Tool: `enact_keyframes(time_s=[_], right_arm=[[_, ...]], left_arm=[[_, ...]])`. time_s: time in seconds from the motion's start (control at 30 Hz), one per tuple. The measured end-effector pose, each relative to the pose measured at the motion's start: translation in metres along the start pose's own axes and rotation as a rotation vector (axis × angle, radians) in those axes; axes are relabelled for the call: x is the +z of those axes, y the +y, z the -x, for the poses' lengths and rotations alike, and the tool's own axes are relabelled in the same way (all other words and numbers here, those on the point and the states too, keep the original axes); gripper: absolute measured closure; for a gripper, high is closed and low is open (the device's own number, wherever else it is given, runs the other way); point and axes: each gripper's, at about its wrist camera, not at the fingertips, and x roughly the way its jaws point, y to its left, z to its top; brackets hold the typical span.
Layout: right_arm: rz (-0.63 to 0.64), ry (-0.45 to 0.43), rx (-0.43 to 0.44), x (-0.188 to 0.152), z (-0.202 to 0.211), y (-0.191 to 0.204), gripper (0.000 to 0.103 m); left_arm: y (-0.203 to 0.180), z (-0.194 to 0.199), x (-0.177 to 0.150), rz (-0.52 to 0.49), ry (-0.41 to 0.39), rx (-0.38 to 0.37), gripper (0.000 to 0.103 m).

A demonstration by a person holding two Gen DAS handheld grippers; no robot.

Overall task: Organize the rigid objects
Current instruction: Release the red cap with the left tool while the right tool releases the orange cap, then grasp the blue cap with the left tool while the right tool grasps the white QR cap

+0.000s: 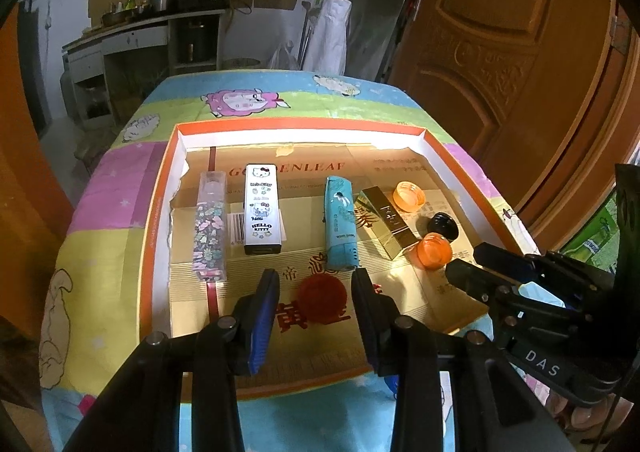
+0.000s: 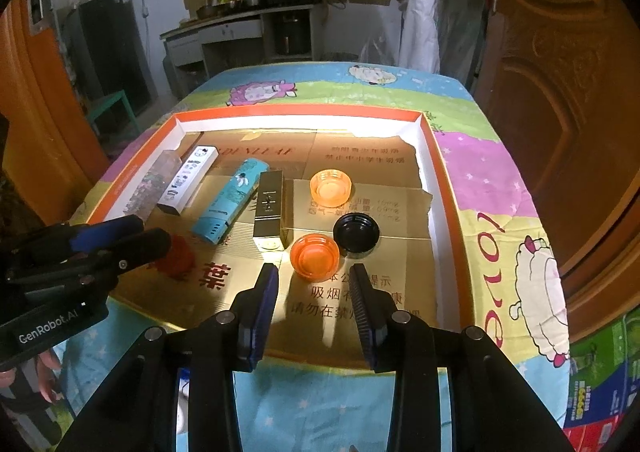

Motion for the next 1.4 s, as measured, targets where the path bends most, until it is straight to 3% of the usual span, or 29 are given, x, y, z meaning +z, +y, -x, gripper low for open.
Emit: enact_keyframes(time_s=[0.9,1.07,1.17,1.23,1.4], right_arm=[[0.005,-0.069,0.001,-0.02,0.062,0.012,0.065],[-0.002,-0.05,0.052,-0.038,0.071,0.023,0.064],[0.007,-0.019,0.132,-0.053,0.071,0.037,0.053],[0.029,0.003,0.177,-0.063,0.067,0.051,0.051],[0.091,0.033,0.135,-0.075,0.048,0.075,0.051]], left_arm=[[-0.012,0.063,-0.016,-0.02,-0.103,0.012,0.066],[-0.006,0.074,-0.024,-0.001,-0.121,0.018,0.066],[-0.003,0.078,-0.028,0.01,-0.127,0.018,0.066],[-0.002,0.079,-0.03,0.012,-0.126,0.017,0.066],[-0.004,0.079,-0.037,-0.007,-0.112,0.006,0.066]])
